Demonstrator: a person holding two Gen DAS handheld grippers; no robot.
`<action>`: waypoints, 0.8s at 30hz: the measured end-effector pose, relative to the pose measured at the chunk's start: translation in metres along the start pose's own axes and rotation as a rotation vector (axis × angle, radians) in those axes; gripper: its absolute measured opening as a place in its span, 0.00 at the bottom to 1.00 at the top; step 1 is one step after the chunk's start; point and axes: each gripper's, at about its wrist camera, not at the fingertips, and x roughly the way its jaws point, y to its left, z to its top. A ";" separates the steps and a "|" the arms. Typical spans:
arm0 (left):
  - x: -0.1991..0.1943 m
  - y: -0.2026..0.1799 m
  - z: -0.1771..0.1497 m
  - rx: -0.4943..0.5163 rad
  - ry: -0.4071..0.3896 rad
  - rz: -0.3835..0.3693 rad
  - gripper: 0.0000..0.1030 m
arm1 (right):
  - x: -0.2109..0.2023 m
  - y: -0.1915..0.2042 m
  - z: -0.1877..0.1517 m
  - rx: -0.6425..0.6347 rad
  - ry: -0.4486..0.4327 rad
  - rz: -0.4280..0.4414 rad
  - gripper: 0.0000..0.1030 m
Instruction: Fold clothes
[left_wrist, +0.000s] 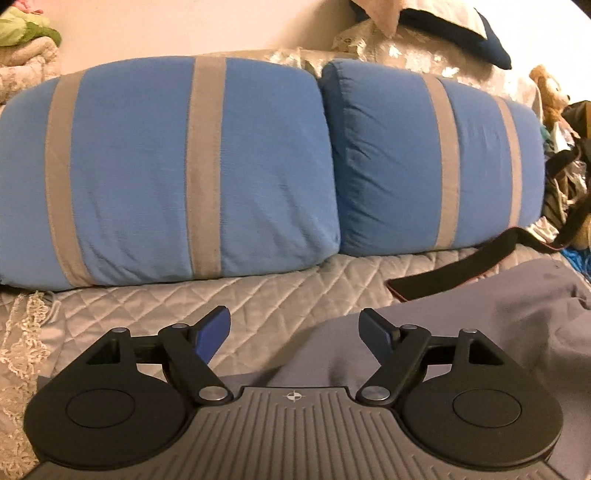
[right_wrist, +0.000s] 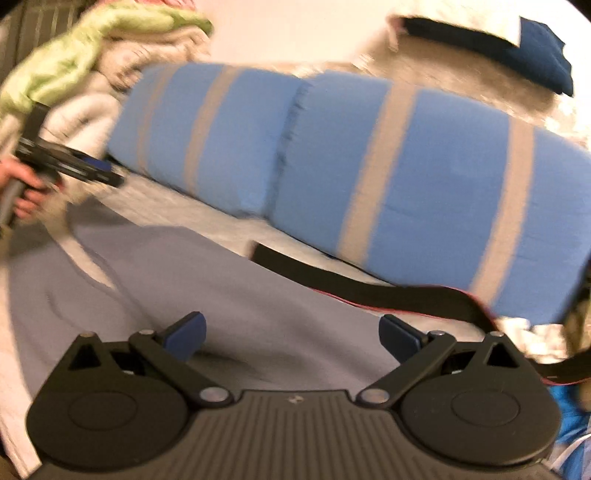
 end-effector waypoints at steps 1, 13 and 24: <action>0.001 0.000 0.000 -0.004 -0.001 -0.004 0.74 | 0.003 -0.014 -0.002 -0.017 0.017 -0.024 1.00; 0.005 -0.001 -0.005 0.020 -0.033 -0.037 0.74 | 0.101 -0.158 -0.046 0.044 0.254 -0.094 0.80; 0.017 0.002 -0.012 0.041 0.011 -0.034 0.74 | 0.139 -0.192 -0.060 0.180 0.276 -0.037 0.62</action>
